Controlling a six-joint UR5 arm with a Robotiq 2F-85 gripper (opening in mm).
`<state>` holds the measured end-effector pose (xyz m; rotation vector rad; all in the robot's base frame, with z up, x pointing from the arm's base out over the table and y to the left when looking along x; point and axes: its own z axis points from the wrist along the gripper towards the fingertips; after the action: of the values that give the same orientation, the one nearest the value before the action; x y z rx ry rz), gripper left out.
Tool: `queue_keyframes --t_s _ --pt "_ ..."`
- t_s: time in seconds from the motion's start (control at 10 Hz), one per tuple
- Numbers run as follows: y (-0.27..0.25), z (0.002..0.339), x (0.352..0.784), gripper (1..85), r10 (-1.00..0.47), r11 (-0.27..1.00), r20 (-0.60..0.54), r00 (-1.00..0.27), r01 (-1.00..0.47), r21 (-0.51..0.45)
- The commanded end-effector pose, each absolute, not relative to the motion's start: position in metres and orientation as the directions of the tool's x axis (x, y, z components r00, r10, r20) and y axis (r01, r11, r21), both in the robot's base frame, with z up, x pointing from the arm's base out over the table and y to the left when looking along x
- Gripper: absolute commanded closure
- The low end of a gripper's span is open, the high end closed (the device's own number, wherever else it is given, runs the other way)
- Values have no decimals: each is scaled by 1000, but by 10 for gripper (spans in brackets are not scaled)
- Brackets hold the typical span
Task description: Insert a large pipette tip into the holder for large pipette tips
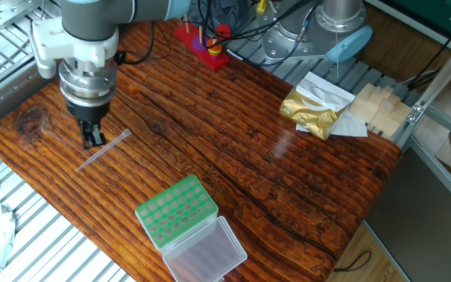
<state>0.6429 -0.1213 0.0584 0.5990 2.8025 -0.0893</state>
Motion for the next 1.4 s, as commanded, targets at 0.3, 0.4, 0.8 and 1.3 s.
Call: queue_keyframes --t_s 0.3,0.4,0.8,1.3 --pt "-147 55 607 630 201 961 -147 -969 224 -162" --pt "-140 56 597 557 191 969 -101 -976 204 -139" --pt "-137 57 625 567 183 973 -203 -962 207 -105" --pt "-132 55 633 693 187 974 -227 -956 211 -84"
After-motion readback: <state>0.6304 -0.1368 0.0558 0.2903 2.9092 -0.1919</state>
